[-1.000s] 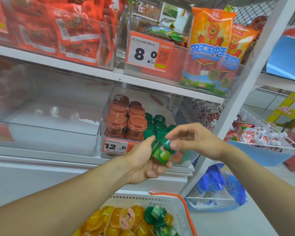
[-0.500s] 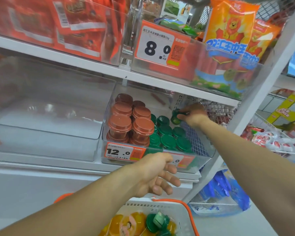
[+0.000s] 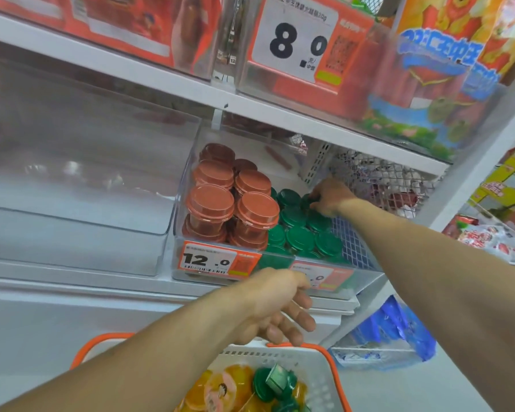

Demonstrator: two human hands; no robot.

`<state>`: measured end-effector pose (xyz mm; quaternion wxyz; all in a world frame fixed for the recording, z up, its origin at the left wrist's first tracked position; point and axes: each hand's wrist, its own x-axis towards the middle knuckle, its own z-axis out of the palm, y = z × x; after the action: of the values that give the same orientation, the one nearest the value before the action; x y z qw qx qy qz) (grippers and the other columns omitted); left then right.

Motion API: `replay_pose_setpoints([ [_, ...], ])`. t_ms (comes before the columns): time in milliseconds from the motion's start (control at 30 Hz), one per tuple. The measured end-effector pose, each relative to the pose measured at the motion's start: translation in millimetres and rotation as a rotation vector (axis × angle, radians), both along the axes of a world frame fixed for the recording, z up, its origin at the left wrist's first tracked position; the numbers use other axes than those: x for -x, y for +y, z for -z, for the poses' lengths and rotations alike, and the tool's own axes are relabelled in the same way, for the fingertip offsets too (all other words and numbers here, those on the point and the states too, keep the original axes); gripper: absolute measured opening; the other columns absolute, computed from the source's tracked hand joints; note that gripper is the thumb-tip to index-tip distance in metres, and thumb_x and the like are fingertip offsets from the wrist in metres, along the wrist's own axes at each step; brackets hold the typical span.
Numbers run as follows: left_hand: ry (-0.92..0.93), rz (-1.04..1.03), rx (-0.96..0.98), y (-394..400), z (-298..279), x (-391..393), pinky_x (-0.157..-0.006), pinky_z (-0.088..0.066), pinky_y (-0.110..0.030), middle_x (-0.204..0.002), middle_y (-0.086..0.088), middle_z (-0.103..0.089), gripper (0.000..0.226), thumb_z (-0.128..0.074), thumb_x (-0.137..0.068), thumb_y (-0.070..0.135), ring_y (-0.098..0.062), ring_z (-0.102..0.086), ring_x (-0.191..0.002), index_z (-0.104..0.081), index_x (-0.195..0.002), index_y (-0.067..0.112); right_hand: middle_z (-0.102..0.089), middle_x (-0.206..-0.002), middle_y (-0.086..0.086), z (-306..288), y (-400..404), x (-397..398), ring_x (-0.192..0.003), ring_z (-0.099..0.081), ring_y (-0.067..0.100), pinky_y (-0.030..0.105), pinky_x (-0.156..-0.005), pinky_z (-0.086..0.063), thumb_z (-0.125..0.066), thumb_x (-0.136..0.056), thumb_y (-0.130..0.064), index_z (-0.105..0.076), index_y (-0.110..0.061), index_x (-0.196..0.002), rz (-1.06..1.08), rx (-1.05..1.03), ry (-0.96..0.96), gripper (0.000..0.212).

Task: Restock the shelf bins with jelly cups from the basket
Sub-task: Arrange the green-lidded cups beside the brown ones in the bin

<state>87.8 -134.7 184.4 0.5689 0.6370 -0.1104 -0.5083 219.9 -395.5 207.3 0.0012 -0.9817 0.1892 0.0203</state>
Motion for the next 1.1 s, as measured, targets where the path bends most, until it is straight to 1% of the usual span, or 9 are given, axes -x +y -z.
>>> replay_pose_setpoints([
  [200,-0.013,0.01,-0.003,-1,-3,5,-0.033,-0.024,-0.018,-0.078,-0.012,-0.066,0.027,-0.044,-0.101,0.03,-0.019,-0.054,-0.048,-0.056,-0.1,0.006,-0.064,-0.103,0.01,-7,7,8,-0.081,-0.066,0.018,0.027,-0.064,-0.056,-0.048,-0.099,-0.009,-0.051,-0.001,-0.138,0.051,-0.008,0.079,0.039],
  [300,-0.034,0.004,-0.01,-1,-6,6,-0.033,-0.024,-0.018,-0.081,-0.013,-0.067,0.027,-0.044,-0.101,0.03,-0.019,-0.054,-0.048,-0.056,-0.102,0.005,-0.06,-0.131,0.014,-19,18,26,-0.102,-0.065,0.025,0.024,-0.066,-0.051,-0.046,-0.095,0.0,-0.051,-0.008,-0.141,0.005,-0.031,0.041,0.047],
  [367,-0.062,-0.006,-0.019,-2,-4,5,-0.033,-0.024,-0.018,-0.082,-0.013,-0.066,0.027,-0.044,-0.101,0.03,-0.019,-0.054,-0.048,-0.055,-0.103,0.005,-0.057,-0.137,0.014,-27,31,44,-0.108,-0.062,0.028,0.026,-0.074,-0.05,-0.047,-0.092,0.003,-0.064,-0.014,-0.126,-0.09,-0.068,-0.184,0.041],
  [433,-0.141,0.014,-0.063,-5,0,8,-0.034,-0.026,-0.017,-0.084,-0.013,-0.066,0.027,-0.044,-0.1,0.029,-0.018,-0.054,-0.047,-0.056,-0.102,0.005,-0.066,-0.117,0.011,-33,49,80,-0.09,-0.06,0.021,0.028,-0.08,-0.049,-0.048,-0.088,0.006,-0.071,-0.014,-0.105,-0.241,-0.113,-0.513,0.036],
  [600,-0.347,0.101,-0.241,-15,38,33,-0.039,-0.03,-0.017,-0.086,-0.012,-0.07,0.029,-0.046,-0.095,0.027,-0.023,-0.055,-0.05,-0.057,-0.106,0.002,-0.057,-0.08,0.01,-3,100,190,-0.071,-0.052,0.02,0.026,-0.065,-0.042,-0.052,-0.075,0.014,-0.064,0.001,-0.078,-0.579,-0.289,-1.001,0.018],
  [700,-0.594,0.245,-0.437,-12,81,57,-0.046,-0.038,-0.023,-0.078,-0.011,-0.067,0.029,-0.047,-0.094,0.029,-0.023,-0.057,-0.056,-0.06,-0.1,0.004,-0.053,-0.079,0.008,45,114,238,-0.069,-0.045,0.013,0.021,-0.063,-0.038,-0.053,-0.071,0.009,-0.06,0.0,-0.078,-0.629,-0.421,-0.848,0.013],
  [800,-0.775,0.515,-0.563,-6,122,87,-0.071,-0.045,-0.031,-0.101,-0.014,-0.067,0.021,-0.048,-0.096,0.025,-0.029,-0.063,-0.093,-0.062,-0.1,0.009,-0.053,-0.084,0.001,115,105,286,-0.072,-0.043,0.004,0.019,-0.065,-0.04,-0.053,-0.072,-0.002,-0.059,-0.008,-0.085,-0.579,-0.495,-0.556,0.016],
  [1000,-0.589,0.312,-0.54,-7,208,140,-0.096,-0.046,-0.032,-0.128,-0.006,-0.055,0.058,-0.067,-0.084,0.043,-0.022,-0.055,-0.112,-0.044,-0.131,0.018,-0.054,-0.12,0.001,220,76,345,-0.104,-0.059,0.026,0.04,-0.085,-0.05,-0.054,-0.086,-0.021,-0.054,-0.02,-0.122,-0.225,-0.367,0.162,0.036],
  [1100,-0.664,0.37,-0.604,-12,245,169,-0.105,-0.042,-0.041,-0.136,-0.008,-0.046,0.074,-0.061,-0.084,0.055,-0.029,-0.045,-0.126,-0.033,-0.144,0.023,-0.045,-0.13,0.006,235,79,341,-0.116,-0.052,0.031,0.042,-0.095,-0.047,-0.056,-0.087,-0.032,-0.039,-0.023,-0.138,-0.097,-0.401,0.22,0.055],
])
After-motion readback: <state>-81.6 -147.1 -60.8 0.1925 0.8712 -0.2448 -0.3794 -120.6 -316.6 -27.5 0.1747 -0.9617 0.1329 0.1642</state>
